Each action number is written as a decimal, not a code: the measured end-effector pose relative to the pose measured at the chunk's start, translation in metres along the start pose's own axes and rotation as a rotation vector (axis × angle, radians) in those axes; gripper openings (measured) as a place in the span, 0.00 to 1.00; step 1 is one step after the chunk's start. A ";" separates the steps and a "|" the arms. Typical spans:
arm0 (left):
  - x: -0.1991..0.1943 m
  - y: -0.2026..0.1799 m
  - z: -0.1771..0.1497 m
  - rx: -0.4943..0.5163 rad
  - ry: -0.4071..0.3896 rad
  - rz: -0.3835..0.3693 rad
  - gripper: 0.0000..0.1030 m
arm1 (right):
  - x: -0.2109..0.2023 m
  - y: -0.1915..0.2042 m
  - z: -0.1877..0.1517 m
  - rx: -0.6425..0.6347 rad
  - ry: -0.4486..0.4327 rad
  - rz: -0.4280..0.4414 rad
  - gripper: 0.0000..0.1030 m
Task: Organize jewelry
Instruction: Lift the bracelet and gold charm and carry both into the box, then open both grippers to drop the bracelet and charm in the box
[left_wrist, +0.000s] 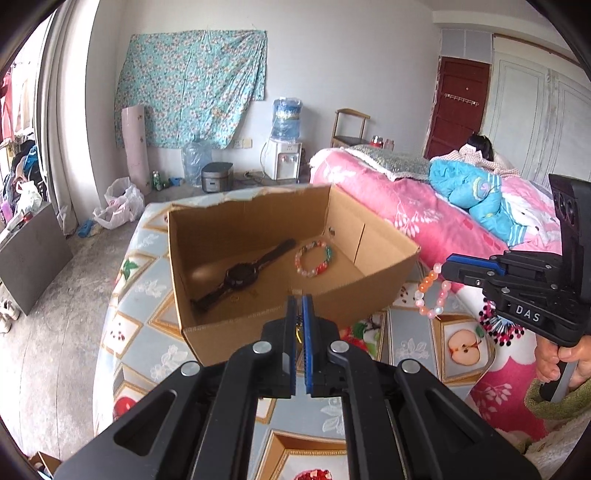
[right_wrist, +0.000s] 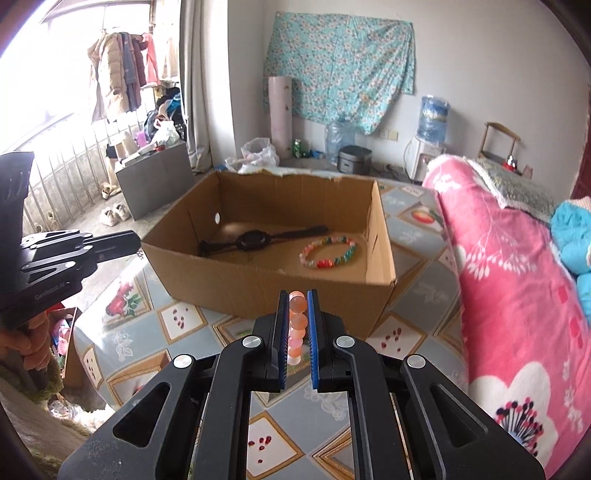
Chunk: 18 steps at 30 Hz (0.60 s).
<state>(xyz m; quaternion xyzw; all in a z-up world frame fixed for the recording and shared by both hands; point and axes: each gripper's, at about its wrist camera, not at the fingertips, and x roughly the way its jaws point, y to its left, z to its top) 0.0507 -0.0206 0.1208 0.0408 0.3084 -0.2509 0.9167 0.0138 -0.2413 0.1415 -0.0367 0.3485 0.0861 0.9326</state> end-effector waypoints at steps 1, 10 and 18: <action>0.000 0.001 0.004 0.004 -0.011 0.002 0.03 | -0.002 0.000 0.005 -0.007 -0.013 0.000 0.07; 0.016 0.018 0.047 -0.001 -0.058 -0.016 0.03 | 0.002 -0.010 0.054 -0.034 -0.112 0.025 0.07; 0.078 0.045 0.061 -0.070 0.058 -0.066 0.03 | 0.059 -0.026 0.071 -0.015 -0.060 0.051 0.07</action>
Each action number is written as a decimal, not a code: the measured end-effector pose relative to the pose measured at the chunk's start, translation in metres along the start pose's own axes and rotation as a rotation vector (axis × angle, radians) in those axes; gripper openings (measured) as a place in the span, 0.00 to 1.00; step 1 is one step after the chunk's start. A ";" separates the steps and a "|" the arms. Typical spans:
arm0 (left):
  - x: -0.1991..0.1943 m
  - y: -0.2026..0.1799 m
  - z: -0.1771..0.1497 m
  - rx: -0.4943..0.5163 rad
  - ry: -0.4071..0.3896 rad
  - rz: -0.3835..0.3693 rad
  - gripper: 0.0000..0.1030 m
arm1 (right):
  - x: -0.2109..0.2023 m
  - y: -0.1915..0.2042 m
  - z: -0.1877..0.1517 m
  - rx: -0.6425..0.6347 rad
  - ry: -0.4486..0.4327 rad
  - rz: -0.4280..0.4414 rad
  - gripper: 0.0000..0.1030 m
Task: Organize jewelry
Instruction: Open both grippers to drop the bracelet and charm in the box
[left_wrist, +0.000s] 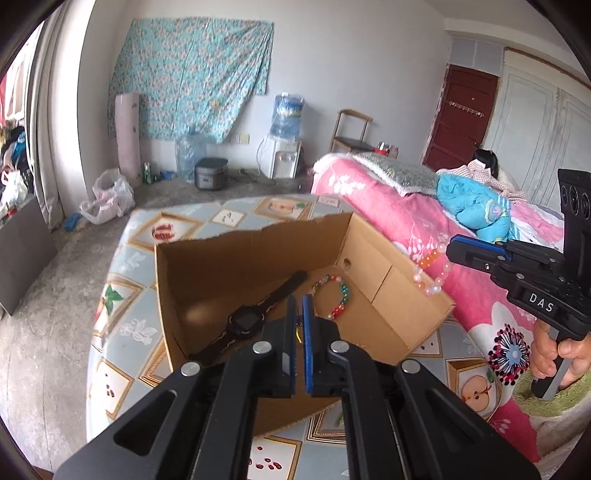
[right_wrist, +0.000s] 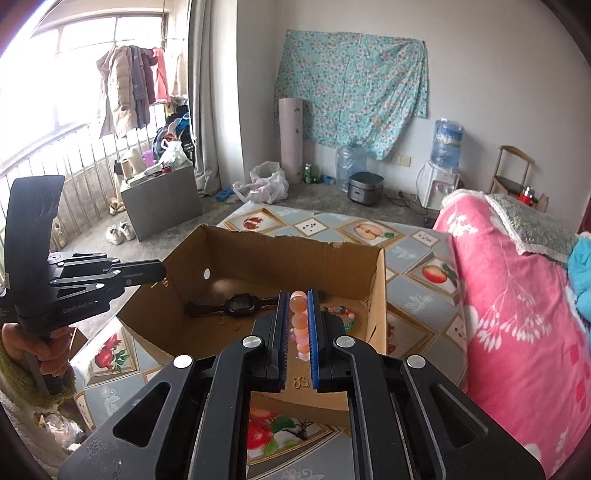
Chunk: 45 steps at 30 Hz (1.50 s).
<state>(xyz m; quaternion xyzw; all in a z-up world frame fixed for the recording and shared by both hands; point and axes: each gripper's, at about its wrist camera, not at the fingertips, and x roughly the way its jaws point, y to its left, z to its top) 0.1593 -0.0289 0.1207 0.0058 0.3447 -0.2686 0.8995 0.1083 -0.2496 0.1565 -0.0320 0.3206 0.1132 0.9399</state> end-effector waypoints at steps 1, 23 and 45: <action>0.009 0.003 0.000 -0.010 0.025 -0.005 0.03 | 0.006 -0.002 0.000 0.007 0.009 0.004 0.07; 0.053 0.040 -0.017 -0.134 0.186 -0.040 0.10 | 0.060 -0.036 -0.006 0.090 0.140 -0.003 0.07; 0.017 0.041 -0.019 -0.172 0.077 -0.016 0.21 | 0.035 -0.023 -0.015 0.038 0.188 -0.148 0.11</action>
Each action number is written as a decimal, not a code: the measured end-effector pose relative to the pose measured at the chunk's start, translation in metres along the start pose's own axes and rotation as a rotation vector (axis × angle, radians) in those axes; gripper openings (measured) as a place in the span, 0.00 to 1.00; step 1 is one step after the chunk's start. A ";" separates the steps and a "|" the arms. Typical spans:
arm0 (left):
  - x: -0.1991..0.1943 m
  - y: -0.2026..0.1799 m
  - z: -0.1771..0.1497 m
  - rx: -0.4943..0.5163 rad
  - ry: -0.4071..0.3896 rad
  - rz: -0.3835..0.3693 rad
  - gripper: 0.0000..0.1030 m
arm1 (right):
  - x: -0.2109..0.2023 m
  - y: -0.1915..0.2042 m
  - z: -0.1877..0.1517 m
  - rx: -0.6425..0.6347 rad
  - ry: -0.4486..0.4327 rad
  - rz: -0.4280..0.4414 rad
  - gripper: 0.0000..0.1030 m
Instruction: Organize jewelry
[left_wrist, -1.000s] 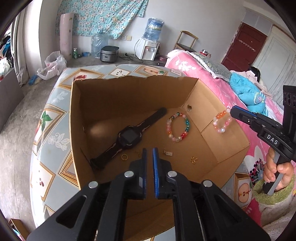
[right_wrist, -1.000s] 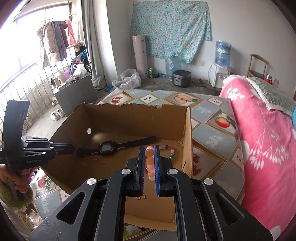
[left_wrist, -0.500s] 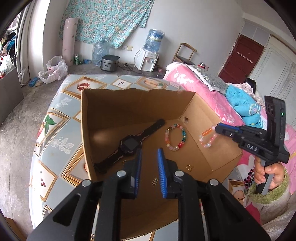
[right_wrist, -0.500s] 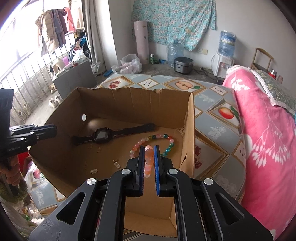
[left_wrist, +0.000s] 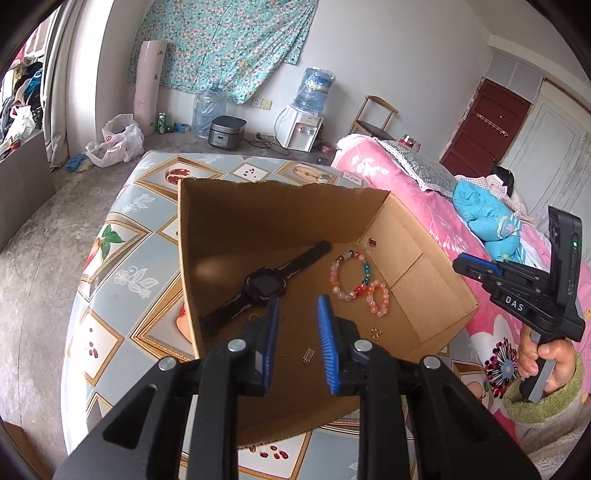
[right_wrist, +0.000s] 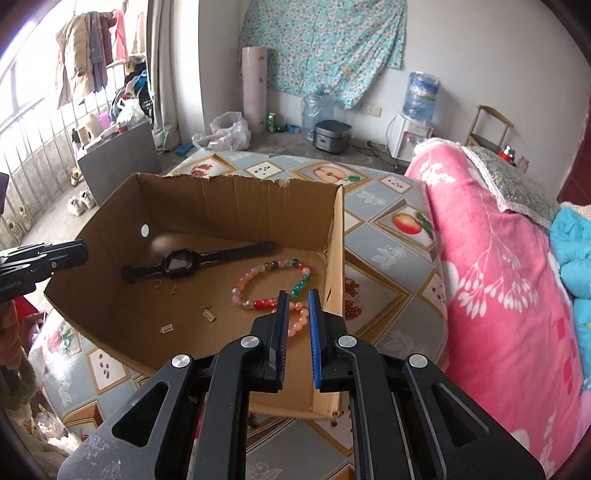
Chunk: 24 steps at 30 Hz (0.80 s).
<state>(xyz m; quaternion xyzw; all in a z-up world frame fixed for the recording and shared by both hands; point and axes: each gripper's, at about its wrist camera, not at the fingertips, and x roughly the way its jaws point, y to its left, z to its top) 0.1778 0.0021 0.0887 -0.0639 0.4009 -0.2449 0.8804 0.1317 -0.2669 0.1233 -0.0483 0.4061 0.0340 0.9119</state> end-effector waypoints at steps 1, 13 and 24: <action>-0.002 0.000 0.000 -0.002 -0.003 0.007 0.23 | -0.003 -0.001 -0.002 0.011 -0.007 -0.002 0.13; -0.010 0.033 -0.020 -0.192 -0.003 0.044 0.73 | 0.032 -0.055 -0.025 0.365 0.142 0.260 0.58; -0.003 0.028 -0.039 -0.282 0.056 -0.027 0.74 | 0.032 -0.049 -0.036 0.355 0.193 0.304 0.60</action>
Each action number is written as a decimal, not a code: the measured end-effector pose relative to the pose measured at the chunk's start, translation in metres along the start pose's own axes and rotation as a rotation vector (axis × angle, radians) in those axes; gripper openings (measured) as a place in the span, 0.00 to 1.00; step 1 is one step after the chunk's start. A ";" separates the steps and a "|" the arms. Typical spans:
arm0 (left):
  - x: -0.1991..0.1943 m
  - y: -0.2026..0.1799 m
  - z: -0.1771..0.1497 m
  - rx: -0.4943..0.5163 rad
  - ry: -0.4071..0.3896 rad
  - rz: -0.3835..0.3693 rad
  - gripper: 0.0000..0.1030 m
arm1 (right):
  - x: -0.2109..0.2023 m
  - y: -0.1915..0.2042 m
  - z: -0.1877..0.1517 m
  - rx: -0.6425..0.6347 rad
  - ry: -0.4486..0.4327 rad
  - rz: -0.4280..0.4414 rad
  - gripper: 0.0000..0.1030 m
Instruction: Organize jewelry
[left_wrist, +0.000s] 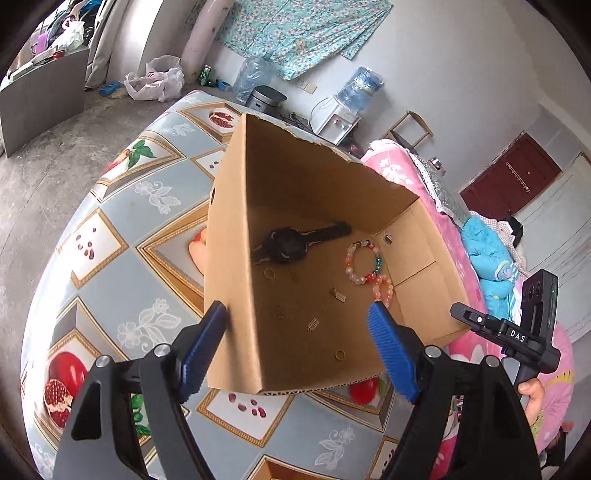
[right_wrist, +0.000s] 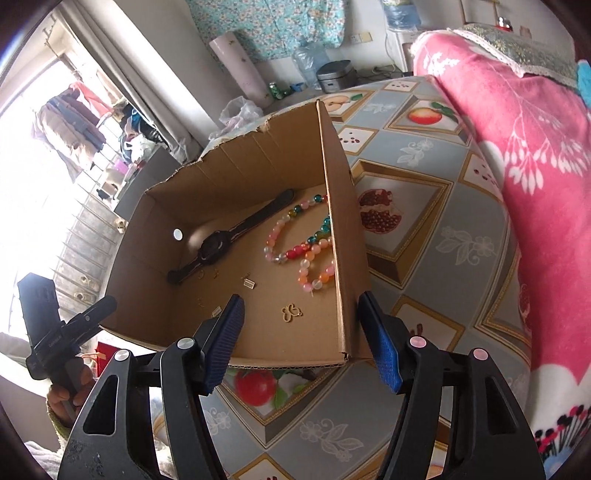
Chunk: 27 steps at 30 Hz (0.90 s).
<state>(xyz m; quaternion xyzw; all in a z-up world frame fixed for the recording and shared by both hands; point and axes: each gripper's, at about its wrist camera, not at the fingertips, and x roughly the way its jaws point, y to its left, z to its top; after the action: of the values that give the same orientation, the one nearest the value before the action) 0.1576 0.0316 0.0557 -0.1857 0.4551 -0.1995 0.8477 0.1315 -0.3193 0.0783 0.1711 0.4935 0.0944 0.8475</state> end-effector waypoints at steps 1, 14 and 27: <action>-0.002 -0.002 -0.004 0.003 0.002 0.001 0.74 | -0.002 -0.001 -0.002 0.001 0.001 -0.003 0.60; -0.023 -0.023 -0.049 0.017 0.032 -0.020 0.74 | -0.037 -0.011 -0.052 0.038 -0.019 -0.050 0.60; -0.048 -0.030 -0.089 0.047 0.009 -0.017 0.74 | -0.063 -0.015 -0.097 0.055 -0.070 -0.045 0.60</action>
<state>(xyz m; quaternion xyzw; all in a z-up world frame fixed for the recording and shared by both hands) 0.0528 0.0185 0.0587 -0.1685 0.4526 -0.2183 0.8480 0.0159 -0.3346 0.0795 0.1862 0.4697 0.0556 0.8612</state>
